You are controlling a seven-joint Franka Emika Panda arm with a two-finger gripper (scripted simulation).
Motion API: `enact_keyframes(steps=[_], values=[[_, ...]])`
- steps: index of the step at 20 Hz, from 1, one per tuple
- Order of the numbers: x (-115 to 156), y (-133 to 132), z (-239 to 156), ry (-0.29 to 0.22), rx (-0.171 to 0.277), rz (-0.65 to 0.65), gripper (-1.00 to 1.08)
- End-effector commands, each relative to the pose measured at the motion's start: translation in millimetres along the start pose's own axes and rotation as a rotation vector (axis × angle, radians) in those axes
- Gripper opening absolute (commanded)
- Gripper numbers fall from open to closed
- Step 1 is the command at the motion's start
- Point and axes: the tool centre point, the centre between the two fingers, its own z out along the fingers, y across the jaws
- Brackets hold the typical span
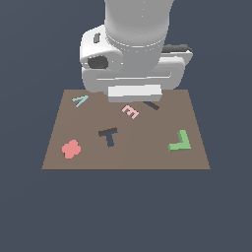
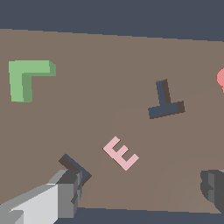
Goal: Insert a designated object into the corresponding slot on a board.
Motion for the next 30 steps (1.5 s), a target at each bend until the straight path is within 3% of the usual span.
enact_keyframes(steps=[1, 10, 23, 30], values=[[0.0, 0.0, 0.0, 0.0, 0.0, 0.0, 1.0], [13.3, -22.5, 14.9, 0.009, 0.002, -0.003, 1.0], [66.2, -107.0, 69.1, 0.044, 0.007, -0.017, 1.0], [85.0, -134.1, 85.5, 0.055, 0.007, -0.022, 1.0]])
